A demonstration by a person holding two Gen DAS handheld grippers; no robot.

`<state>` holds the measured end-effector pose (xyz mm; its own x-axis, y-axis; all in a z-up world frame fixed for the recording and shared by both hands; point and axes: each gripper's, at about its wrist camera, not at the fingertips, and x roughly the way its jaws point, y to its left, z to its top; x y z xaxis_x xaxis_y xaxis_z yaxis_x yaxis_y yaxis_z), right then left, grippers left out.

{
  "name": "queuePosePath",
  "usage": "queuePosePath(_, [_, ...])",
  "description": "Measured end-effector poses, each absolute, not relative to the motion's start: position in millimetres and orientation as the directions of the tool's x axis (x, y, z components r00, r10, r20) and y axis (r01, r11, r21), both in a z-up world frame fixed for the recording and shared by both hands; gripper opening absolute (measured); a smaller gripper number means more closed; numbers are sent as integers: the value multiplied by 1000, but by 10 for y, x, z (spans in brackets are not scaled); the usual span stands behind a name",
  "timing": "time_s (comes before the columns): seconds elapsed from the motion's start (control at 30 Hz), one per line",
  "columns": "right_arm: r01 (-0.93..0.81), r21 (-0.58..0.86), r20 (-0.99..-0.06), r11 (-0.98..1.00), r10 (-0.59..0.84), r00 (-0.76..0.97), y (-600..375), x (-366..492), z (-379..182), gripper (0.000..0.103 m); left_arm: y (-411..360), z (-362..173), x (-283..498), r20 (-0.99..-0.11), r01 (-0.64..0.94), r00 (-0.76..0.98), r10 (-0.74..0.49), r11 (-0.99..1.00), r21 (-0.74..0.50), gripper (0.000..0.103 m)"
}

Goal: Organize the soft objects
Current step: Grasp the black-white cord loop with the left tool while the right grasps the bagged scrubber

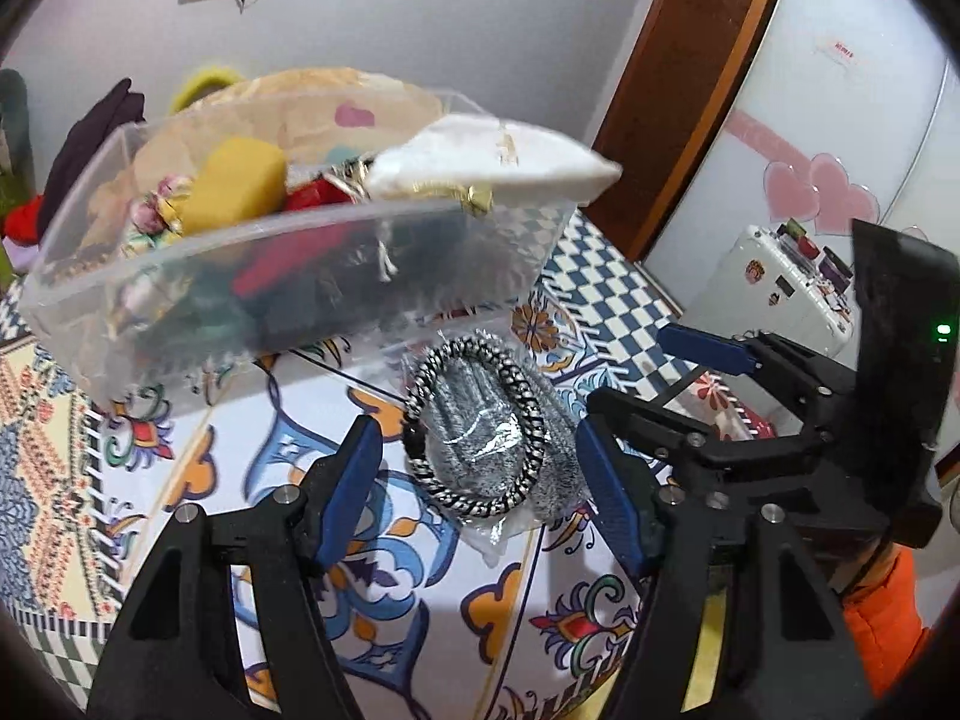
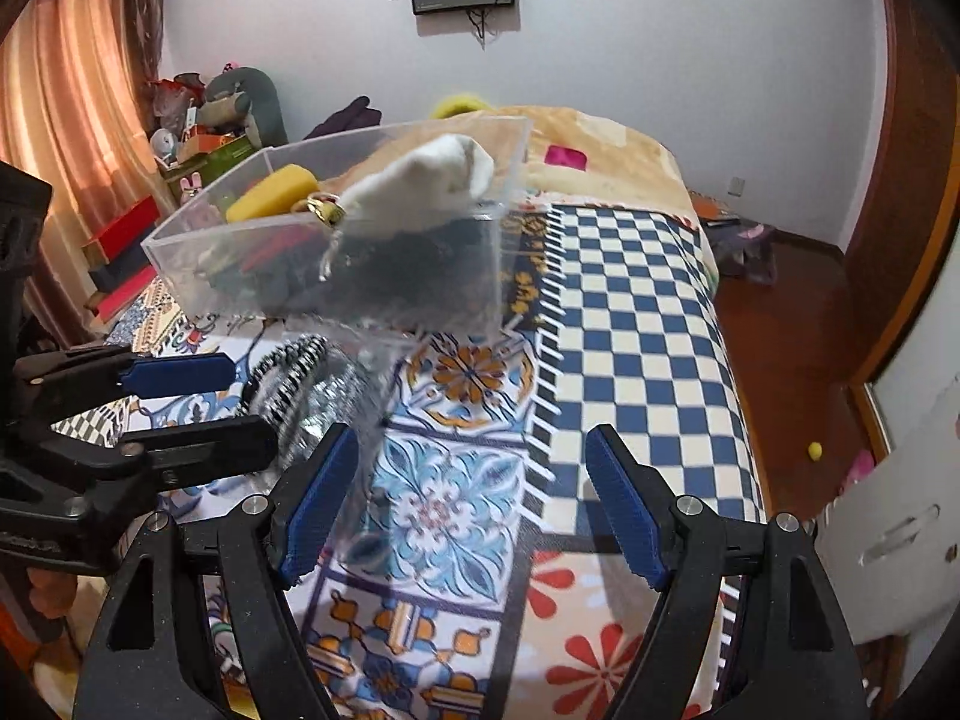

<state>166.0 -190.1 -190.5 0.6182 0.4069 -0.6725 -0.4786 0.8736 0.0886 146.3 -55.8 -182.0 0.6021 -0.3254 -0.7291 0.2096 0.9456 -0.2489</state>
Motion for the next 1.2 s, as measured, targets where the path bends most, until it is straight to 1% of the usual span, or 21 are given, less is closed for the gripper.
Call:
queuePosePath(0.07, [-473, 99, -676, 875, 408, 614, -1945, 1653, -1916, 75, -559, -1891, 1515, -740, 195, 593, -317, 948, -250, 67])
queuePosePath(0.13, [-468, 103, -677, 878, 406, 613, -1977, 1638, -1922, 76, -543, -1940, 1529, -746, 186, 586, -317, 948, -257, 64])
queuePosePath(0.2, [-470, 113, -676, 875, 414, 609, -1986, 1637, -1917, 76, -504, -1955, 1522, -740, 198, 571, -355, 935, -296, 48])
queuePosePath(0.27, [-474, 113, -675, 873, 417, 608, -1970, 1631, -1912, 76, -464, -1940, 1496, -733, 205, 570, -370, 929, -310, 42])
queuePosePath(0.3, [-478, 115, -676, 871, 421, 605, -1962, 1622, -1913, 76, -457, -1926, 1480, -731, 206, 576, -366, 930, -304, 37])
queuePosePath(0.47, [-502, 117, -676, 857, 439, 592, -1815, 1589, -1888, 76, -394, -1855, 1384, -715, 202, 597, -363, 931, -303, 29])
queuePosePath(0.67, [-530, 153, -671, 834, 482, 564, -1680, 1577, -1852, 76, -188, -1702, 1184, -678, 178, 646, -351, 933, -313, 28])
queuePosePath(0.73, [-545, 168, -669, 822, 501, 549, -1614, 1575, -1843, 76, -112, -1644, 1108, -666, 160, 671, -325, 941, -298, 28])
queuePosePath(0.87, [-577, 166, -677, 800, 518, 523, -1407, 1576, -1863, 76, 58, -1568, 977, -659, 115, 704, -264, 958, -262, 28])
queuePosePath(1.0, [-597, 189, -695, 780, 536, 480, -1236, 1609, -1951, 78, 191, -1552, 886, -658, 83, 713, -243, 961, -265, 28])
queuePosePath(1.1, [-598, 156, -713, 786, 509, 483, -1124, 1602, -2047, 80, 235, -1559, 858, -660, 69, 713, -236, 960, -270, 28])
queuePosePath(1.17, [-597, 119, -710, 793, 488, 507, -1092, 1569, -2047, 77, 272, -1566, 835, -661, 62, 713, -234, 960, -274, 28])
queuePosePath(1.2, [-596, 105, -708, 796, 480, 517, -1086, 1550, -2046, 66, 280, -1572, 820, -661, 60, 713, -233, 960, -274, 28])
